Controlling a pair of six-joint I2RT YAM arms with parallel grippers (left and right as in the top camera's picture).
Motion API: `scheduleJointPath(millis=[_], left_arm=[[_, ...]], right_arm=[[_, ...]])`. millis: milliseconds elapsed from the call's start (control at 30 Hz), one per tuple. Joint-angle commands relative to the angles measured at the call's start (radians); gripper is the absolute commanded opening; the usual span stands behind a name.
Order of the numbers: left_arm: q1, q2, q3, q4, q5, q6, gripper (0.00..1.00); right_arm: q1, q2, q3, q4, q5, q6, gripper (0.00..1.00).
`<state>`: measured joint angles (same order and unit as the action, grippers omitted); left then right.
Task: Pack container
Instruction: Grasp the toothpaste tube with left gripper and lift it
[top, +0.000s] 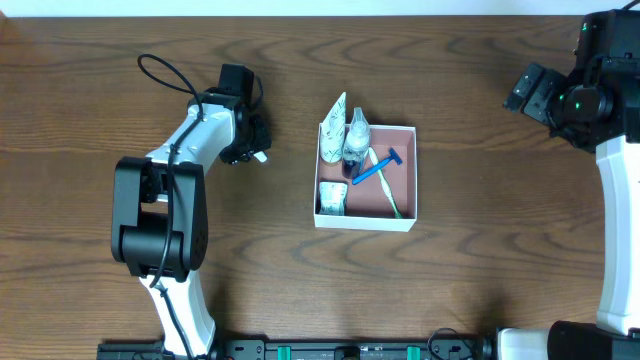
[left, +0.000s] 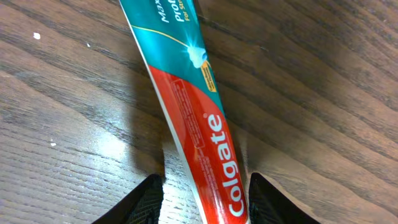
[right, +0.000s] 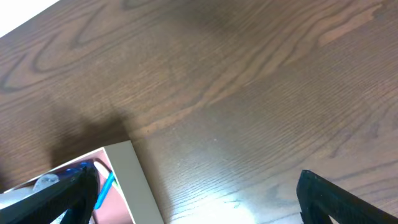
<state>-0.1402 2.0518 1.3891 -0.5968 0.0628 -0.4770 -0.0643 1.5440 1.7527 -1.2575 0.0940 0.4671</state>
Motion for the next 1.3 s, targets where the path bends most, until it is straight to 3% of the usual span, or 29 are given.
scheduleJointPath(millis=[0, 233, 333, 500, 733, 1000, 1267], left_arm=[[0.003, 0.016, 0.016, 0.0, -0.031, -0.019, 0.45], [0.003, 0.068, 0.016, 0.0, -0.03, -0.019, 0.45], [0.003, 0.083, 0.016, -0.002, -0.03, -0.019, 0.34], [0.004, 0.083, 0.016, -0.005, -0.03, -0.002, 0.26], [0.005, 0.058, 0.032, -0.054, -0.029, 0.047, 0.26], [0.005, -0.082, 0.165, -0.222, -0.018, 0.127, 0.25], [0.005, -0.304, 0.177, -0.24, -0.023, 0.144, 0.24]], right_arm=[[-0.003, 0.001, 0.005, 0.0, 0.007, 0.011, 0.99], [-0.003, 0.001, 0.005, 0.0, 0.007, 0.011, 0.99], [-0.003, 0.001, 0.005, 0.0, 0.007, 0.011, 0.99], [-0.003, 0.001, 0.005, 0.0, 0.007, 0.011, 0.99], [-0.003, 0.001, 0.005, 0.0, 0.007, 0.011, 0.99], [-0.003, 0.001, 0.005, 0.0, 0.007, 0.011, 0.99], [-0.003, 0.001, 0.005, 0.0, 0.007, 0.011, 0.99]])
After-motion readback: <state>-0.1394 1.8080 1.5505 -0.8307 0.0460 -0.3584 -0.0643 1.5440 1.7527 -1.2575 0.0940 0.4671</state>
